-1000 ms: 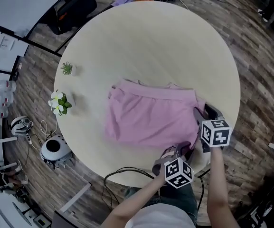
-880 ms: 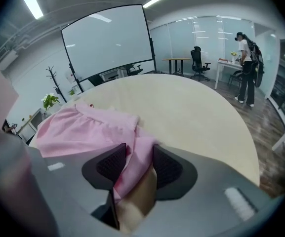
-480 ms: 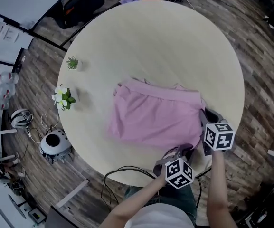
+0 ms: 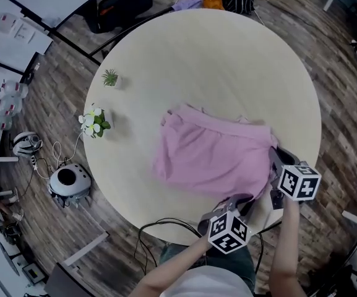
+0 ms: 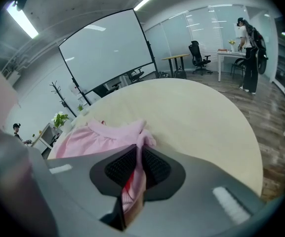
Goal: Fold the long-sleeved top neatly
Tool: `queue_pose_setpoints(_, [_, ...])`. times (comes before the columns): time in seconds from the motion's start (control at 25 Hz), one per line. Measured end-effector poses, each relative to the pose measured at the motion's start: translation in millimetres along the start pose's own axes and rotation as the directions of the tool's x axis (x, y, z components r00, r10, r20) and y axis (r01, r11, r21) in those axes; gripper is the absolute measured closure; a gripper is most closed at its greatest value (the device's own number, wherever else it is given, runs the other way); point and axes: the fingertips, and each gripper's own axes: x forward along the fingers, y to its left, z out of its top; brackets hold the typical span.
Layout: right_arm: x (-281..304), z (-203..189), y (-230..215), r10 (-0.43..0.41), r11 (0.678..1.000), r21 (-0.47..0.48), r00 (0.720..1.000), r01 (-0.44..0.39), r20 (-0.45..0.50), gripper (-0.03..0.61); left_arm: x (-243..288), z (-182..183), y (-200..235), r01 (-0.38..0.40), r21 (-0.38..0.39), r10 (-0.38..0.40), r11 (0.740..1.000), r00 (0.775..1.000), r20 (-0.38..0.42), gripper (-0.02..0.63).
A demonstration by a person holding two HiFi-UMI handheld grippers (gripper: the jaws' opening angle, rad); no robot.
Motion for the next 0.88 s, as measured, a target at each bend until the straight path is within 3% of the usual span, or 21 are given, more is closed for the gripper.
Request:
queue_pose_setpoints(0.32, [-14, 36, 42, 0.025, 0.999, 0.042, 0.998, -0.027, 0.057, 0.518, -60, 16, 33, -0.043, -0.081, 0.055, 0.996, 0.988, 0.148, 0.586])
queue_pose_setpoints(0.88, [-6, 94, 155, 0.029, 0.999, 0.011, 0.992, -0.031, 0.127, 0.518, -178, 13, 111, -0.149, -0.146, 0.186, 0.978, 0.940, 0.287, 0.586])
